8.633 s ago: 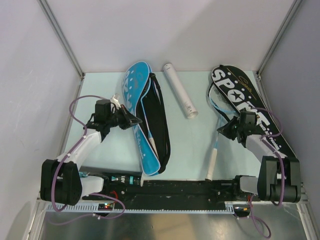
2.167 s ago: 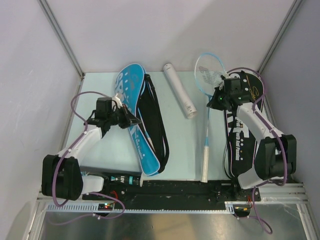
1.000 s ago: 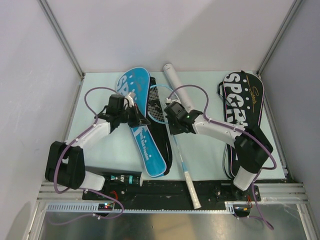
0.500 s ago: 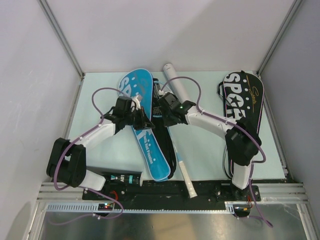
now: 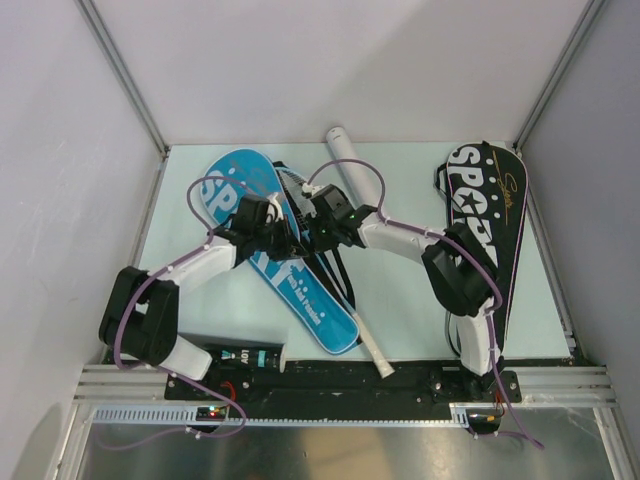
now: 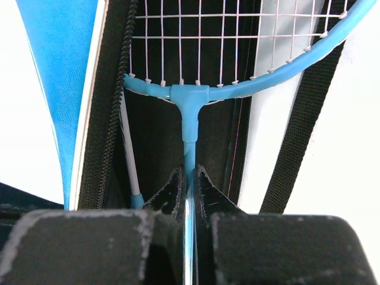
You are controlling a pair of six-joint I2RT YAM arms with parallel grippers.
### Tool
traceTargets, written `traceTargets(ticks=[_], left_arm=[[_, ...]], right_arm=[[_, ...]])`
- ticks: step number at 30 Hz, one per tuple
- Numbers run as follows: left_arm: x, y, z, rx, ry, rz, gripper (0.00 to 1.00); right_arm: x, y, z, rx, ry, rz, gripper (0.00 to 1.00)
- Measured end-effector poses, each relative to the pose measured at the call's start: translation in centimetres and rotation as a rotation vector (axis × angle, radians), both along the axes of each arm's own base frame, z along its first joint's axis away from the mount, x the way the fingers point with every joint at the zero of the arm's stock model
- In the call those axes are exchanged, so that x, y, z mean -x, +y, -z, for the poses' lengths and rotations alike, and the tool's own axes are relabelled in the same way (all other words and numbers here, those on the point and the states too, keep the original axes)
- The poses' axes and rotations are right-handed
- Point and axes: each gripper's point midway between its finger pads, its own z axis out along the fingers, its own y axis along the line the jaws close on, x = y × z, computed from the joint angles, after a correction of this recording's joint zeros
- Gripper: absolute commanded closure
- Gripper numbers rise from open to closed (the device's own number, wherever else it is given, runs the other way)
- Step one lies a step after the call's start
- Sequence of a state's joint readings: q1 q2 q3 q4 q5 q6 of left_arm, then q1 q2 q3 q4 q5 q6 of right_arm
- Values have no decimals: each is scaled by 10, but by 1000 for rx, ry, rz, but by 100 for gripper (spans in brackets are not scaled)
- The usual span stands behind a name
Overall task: Pack up the badminton gear
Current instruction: Place the racket in the racket bag.
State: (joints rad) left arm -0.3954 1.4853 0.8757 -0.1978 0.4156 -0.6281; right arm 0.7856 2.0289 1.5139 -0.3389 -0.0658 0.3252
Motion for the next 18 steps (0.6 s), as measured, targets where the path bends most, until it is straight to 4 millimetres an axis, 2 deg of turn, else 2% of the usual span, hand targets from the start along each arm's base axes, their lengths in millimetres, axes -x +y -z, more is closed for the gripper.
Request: traceTargets(ticks=[3,7,18], left_arm=[[1,1,3,-7,9,-2,100],[6,-1,5,-14,23,9,100],[6,-10,-2,-1,15,45,100]], right_arm=[[1,2,5,-18,-18,-47,100],[13,-4,12,-20,-25,-106,100],[44,-14,1,-33,-48,-221,100]])
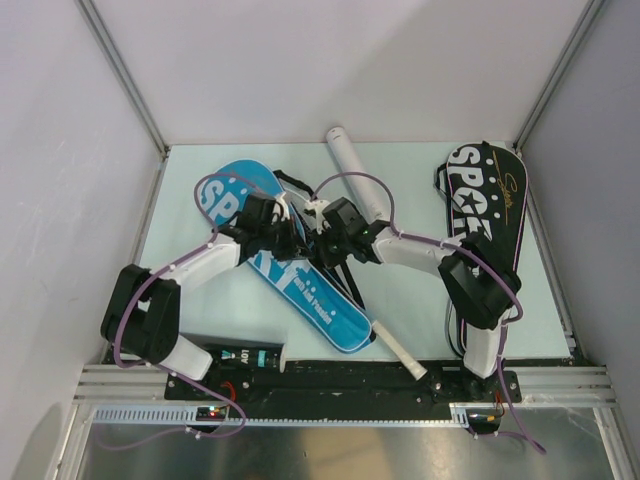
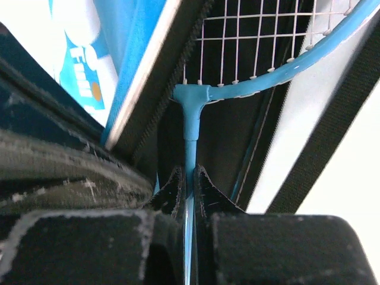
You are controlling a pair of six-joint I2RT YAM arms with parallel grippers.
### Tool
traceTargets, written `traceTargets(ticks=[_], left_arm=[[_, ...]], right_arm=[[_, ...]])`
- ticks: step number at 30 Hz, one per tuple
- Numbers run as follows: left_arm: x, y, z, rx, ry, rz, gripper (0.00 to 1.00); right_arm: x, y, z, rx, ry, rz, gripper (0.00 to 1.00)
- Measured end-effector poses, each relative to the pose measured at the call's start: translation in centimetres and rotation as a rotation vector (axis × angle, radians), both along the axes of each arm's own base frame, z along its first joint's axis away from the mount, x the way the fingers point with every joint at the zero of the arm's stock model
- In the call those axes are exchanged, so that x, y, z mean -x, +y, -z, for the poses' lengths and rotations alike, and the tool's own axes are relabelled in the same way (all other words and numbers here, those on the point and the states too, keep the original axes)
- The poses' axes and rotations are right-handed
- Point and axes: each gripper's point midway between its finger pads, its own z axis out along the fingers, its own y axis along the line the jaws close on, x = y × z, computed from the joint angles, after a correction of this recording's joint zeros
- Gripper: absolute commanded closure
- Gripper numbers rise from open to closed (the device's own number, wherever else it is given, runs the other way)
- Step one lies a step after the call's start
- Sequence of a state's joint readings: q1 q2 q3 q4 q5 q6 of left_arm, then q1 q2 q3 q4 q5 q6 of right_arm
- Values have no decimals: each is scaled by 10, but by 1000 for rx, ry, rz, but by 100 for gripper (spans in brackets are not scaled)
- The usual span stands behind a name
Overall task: Pack up the badminton gear
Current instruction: Place the racket in the racket bag.
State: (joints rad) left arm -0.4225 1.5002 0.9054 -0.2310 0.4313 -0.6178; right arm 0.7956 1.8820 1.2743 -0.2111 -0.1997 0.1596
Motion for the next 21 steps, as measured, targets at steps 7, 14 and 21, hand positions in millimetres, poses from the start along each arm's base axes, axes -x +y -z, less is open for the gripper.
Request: traceTargets(ticks=[7,14,21], left_arm=[[10,-18,-8,16,-18,77,100],[14,-22,-8,17,-25,104,100],[17,-18,-2,1,-19,97,100]], right_arm=[[-14,11,-8,-129,26,33,100],[-36,18,3,-231,85,105,94],[-45,24,-3,-264,135,197,51]])
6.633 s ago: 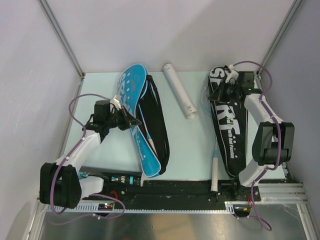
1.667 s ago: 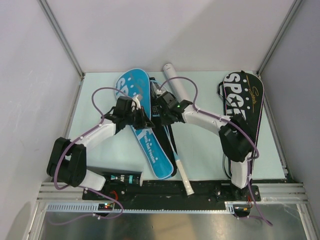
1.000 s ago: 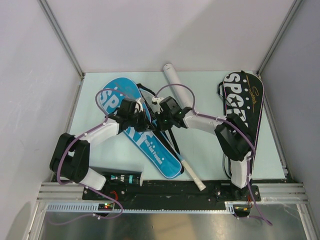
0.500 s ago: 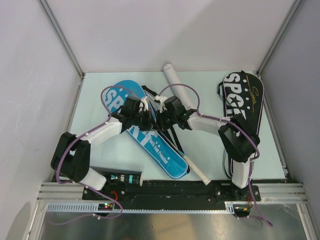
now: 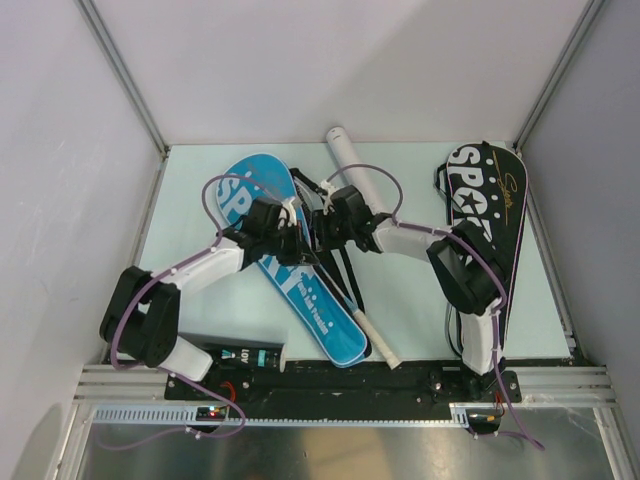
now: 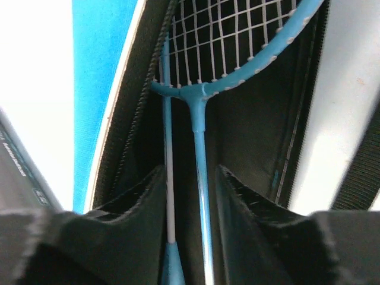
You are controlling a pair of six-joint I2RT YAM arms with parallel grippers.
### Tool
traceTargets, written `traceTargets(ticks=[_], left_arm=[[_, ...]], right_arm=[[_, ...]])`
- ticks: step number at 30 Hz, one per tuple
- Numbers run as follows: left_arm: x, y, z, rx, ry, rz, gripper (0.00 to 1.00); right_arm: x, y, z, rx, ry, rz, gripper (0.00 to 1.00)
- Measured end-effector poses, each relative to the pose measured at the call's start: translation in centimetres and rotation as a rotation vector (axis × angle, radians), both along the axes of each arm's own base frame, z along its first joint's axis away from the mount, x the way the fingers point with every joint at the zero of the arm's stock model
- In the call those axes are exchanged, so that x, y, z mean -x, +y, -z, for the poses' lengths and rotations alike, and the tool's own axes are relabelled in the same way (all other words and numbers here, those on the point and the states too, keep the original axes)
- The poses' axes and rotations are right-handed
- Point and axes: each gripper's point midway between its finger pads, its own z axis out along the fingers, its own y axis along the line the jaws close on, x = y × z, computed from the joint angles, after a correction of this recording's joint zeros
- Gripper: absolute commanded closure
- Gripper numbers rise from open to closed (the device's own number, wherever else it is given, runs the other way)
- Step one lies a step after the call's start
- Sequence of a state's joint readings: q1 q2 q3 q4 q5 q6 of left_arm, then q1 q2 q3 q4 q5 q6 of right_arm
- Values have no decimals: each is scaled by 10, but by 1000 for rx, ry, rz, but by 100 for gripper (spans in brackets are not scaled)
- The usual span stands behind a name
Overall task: Pack up the badminton gear
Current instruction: Place the racket in the racket bag.
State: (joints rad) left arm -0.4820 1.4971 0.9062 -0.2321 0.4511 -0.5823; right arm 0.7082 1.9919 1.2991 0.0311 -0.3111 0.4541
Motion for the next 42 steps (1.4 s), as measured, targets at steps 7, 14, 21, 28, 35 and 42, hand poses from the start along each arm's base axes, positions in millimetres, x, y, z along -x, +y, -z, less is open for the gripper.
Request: traceTargets(ticks=[7,14,21,28,35,42], left_arm=[[7,7,10,-22,5,-14,100],[9,8,13,-29,4,-9,100],[9,8,11,-27,-2,-9,100],[9,8,10,-25,-4,-10,100],[9,8,9,-22,-1,-15,100],[9,5,8,-12,6,-24,100]], right_arm=[[22,-38,-28,55,93,8,43],[82,-84,-53,80,116,-50,44],[166,-142,8,234,303,-80,42],[216,-160,31,297,341,-143,44],[215,-153,50,350,307,-141,87],[211,-125,37,264,220,-144,100]])
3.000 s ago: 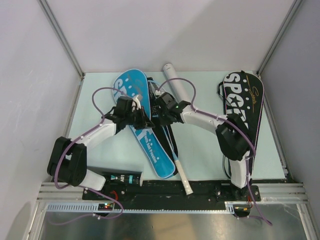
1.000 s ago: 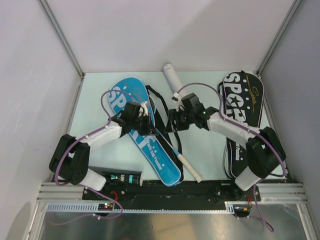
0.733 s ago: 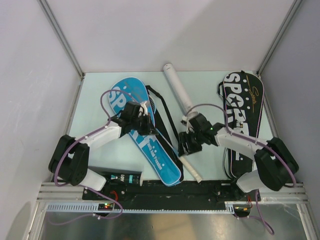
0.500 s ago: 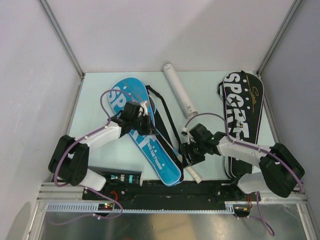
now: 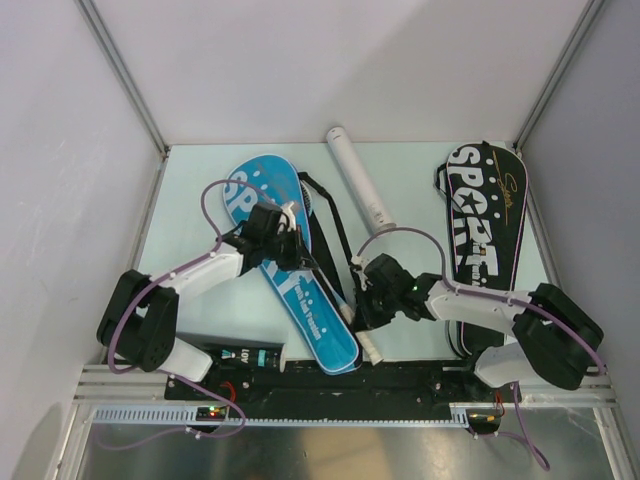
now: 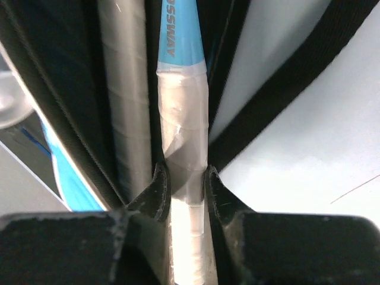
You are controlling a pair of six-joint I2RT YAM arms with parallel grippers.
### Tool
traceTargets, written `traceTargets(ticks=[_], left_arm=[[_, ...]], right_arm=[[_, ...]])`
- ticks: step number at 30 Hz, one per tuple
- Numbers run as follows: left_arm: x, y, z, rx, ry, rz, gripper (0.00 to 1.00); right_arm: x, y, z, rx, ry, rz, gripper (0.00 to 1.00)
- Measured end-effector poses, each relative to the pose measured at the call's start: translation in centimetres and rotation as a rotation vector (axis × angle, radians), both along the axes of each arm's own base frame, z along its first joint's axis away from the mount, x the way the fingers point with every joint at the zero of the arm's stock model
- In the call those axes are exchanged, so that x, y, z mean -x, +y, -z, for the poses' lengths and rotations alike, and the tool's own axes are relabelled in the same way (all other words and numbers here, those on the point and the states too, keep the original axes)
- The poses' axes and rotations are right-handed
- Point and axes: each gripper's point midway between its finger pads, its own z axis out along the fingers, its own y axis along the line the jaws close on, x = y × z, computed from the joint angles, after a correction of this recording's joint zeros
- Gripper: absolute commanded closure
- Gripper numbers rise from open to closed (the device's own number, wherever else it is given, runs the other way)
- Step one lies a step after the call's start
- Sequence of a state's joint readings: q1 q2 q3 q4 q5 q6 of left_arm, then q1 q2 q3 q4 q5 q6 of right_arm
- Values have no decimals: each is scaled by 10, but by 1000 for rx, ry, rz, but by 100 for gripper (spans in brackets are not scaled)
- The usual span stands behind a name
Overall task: Pack up the badminton gear
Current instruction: Place the racket in the racket bag.
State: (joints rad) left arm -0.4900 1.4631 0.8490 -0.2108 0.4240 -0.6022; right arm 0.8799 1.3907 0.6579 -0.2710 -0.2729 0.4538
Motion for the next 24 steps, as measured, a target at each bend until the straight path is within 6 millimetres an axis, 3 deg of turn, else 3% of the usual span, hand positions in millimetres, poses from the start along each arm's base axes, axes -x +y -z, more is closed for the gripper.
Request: traceTargets(ticks=[8,16,24], left_arm=[[9,-17,-4,34,14,9,100],[4,-17,-5,71,8,-70,100],[-8,-12,-1,78,-5,-160,100]], right_arm=[[-27,22,-19,-105,-62,138,100],[-31,47,4,-104,-14,172,100],[-34,77,4,-184,48,265,92]])
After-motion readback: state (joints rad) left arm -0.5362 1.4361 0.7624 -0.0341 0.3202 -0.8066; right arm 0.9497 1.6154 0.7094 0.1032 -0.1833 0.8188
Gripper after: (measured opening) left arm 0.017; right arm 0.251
